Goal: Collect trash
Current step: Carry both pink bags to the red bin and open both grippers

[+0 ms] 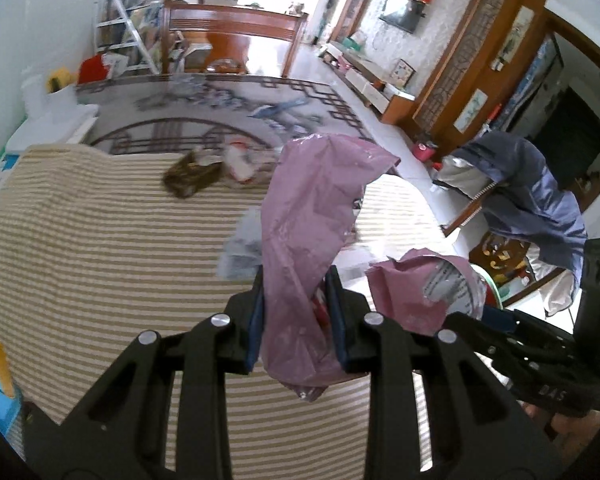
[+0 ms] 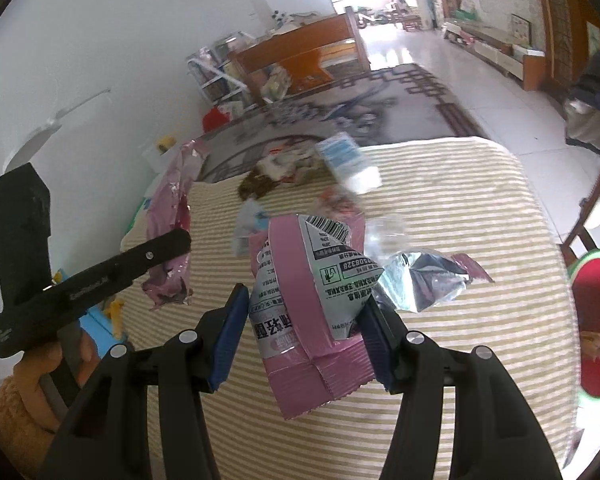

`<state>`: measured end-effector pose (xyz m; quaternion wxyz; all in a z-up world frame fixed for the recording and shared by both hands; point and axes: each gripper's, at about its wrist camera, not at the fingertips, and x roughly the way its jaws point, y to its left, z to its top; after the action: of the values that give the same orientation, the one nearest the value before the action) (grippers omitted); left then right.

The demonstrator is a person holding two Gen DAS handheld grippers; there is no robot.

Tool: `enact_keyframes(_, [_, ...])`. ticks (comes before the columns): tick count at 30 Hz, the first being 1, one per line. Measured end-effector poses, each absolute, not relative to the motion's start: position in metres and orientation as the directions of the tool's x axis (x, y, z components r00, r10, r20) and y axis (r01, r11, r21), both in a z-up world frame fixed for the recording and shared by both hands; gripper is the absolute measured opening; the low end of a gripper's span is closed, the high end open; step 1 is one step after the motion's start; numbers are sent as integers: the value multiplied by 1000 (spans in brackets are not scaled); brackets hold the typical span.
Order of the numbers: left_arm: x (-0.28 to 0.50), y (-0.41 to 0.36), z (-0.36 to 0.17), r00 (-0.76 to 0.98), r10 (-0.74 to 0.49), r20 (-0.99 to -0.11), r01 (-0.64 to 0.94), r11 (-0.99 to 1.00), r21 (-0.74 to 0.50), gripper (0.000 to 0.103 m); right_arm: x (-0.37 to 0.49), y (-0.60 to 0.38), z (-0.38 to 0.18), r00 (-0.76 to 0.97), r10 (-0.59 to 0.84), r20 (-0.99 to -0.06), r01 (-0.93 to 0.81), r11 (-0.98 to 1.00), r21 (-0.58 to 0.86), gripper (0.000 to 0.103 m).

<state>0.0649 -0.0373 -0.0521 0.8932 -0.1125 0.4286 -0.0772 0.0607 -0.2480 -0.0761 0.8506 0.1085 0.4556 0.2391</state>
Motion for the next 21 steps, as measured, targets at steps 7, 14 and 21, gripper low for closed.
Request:
enact_keyframes(7, [79,-105,-55,595,-277,-755,114,958,-262,27,71,-318,-78,503,475,-722,-239,879,412,53])
enact_keyframes(14, [94,-185,-58,550,-345,-760,215,938,-271,27,74,-398,-83,540,428,-725,-140,895,424,54])
enact_keyframes(21, [109,-267,-77,443,-430,-787,324,895,-307,27,64,-485,-90,584,344,-736,20,900,436,54])
